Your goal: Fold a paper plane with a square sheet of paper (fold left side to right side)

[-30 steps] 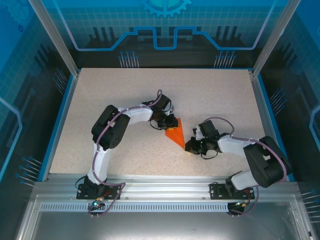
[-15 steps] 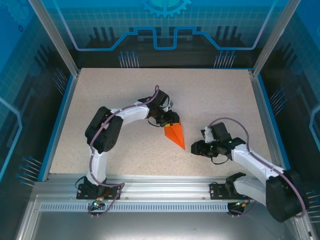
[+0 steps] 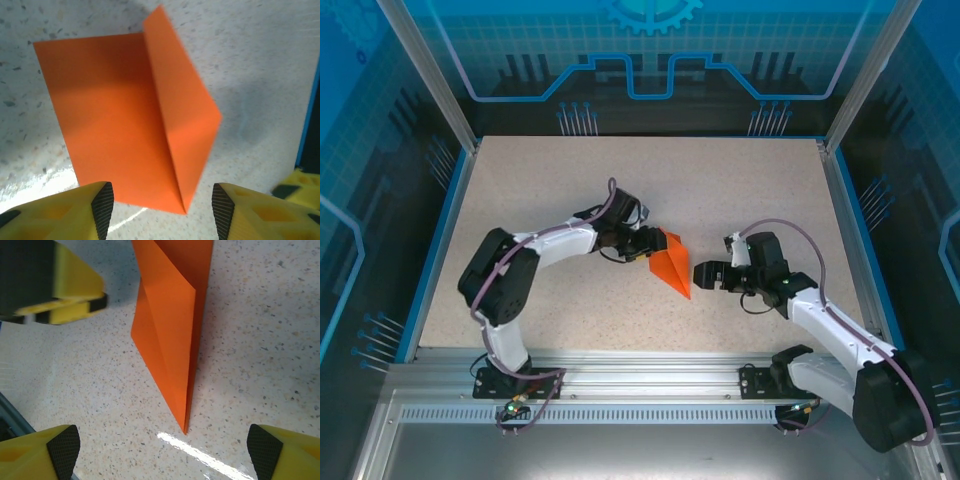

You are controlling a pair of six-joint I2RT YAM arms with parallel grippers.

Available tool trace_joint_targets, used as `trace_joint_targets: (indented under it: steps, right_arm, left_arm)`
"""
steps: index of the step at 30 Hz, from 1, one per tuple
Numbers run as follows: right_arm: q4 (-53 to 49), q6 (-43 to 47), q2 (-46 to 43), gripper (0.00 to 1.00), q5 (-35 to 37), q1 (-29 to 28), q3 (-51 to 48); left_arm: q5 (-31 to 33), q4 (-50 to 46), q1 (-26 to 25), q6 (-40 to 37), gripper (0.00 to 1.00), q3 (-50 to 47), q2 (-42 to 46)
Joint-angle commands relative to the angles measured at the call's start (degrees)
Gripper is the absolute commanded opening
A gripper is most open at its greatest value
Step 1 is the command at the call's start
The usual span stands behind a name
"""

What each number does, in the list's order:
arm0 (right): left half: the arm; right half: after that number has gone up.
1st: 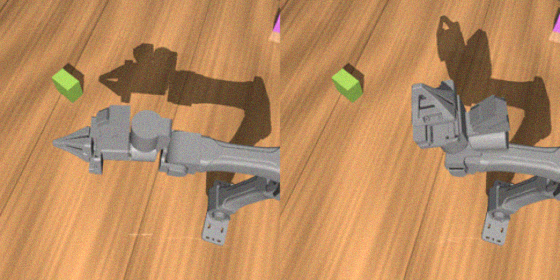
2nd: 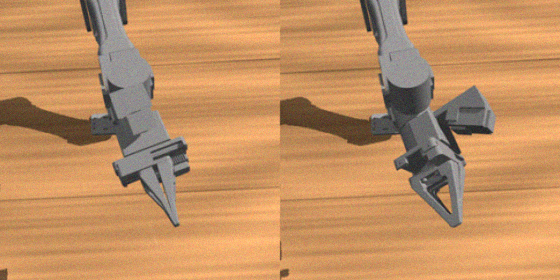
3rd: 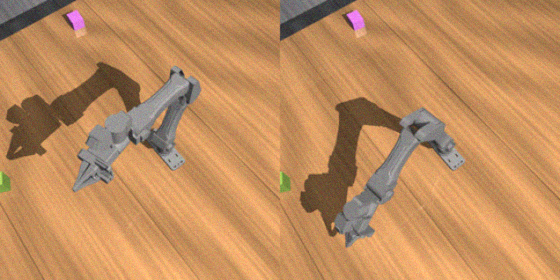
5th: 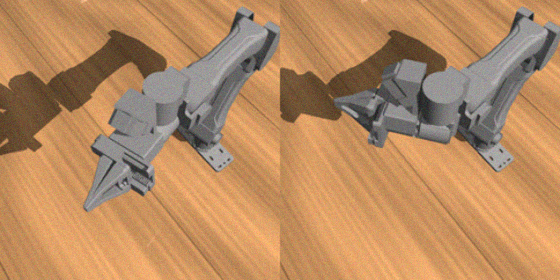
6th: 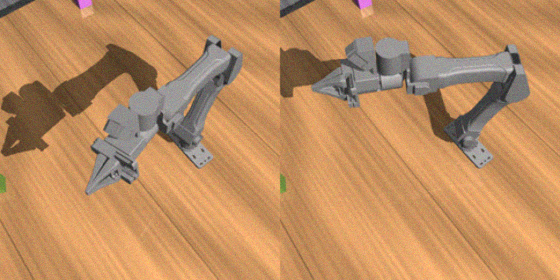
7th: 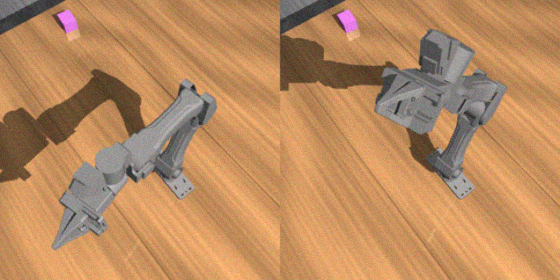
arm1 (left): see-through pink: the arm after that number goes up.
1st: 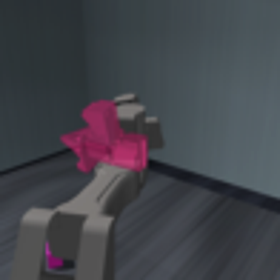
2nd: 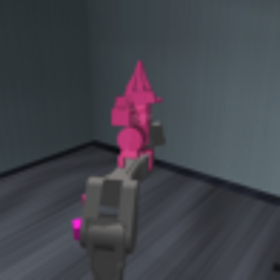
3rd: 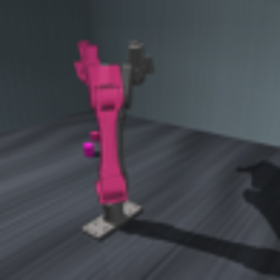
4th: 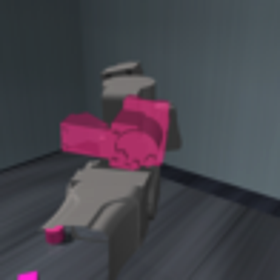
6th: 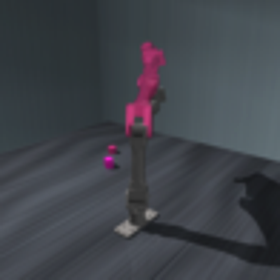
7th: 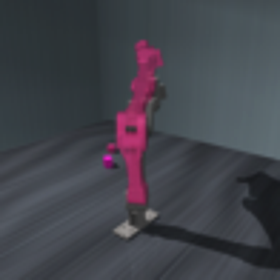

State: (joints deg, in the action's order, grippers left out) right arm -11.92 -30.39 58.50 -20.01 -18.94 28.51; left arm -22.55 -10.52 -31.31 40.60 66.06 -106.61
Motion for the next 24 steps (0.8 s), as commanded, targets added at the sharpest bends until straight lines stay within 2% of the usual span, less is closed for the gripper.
trace_joint_targets:
  steps: [1,8,16,20,24]
  right_arm:
    - [2.78,-0.36,-0.65,0.91,-3.17,1.01,-0.65]
    - [3.38,-0.93,-0.58,0.90,-6.80,1.27,-0.74]
    - [6.41,-2.37,0.74,0.88,-13.45,3.94,-0.29]
    - [7.26,-2.58,1.48,0.88,-15.23,5.17,-0.12]
    - [6.80,-2.22,1.96,0.88,-15.84,5.89,0.21]
  left_arm:
    - [-2.35,3.24,-0.48,1.61,0.57,2.60,-3.64]
    - [-5.80,7.39,-0.64,3.25,0.46,5.76,-9.73]
    - [-7.10,9.12,-0.72,2.69,0.20,7.13,-10.90]
    - [-6.99,8.90,-0.64,2.30,0.19,7.42,-10.24]
    - [-7.21,9.03,-0.68,2.33,0.27,6.95,-9.43]
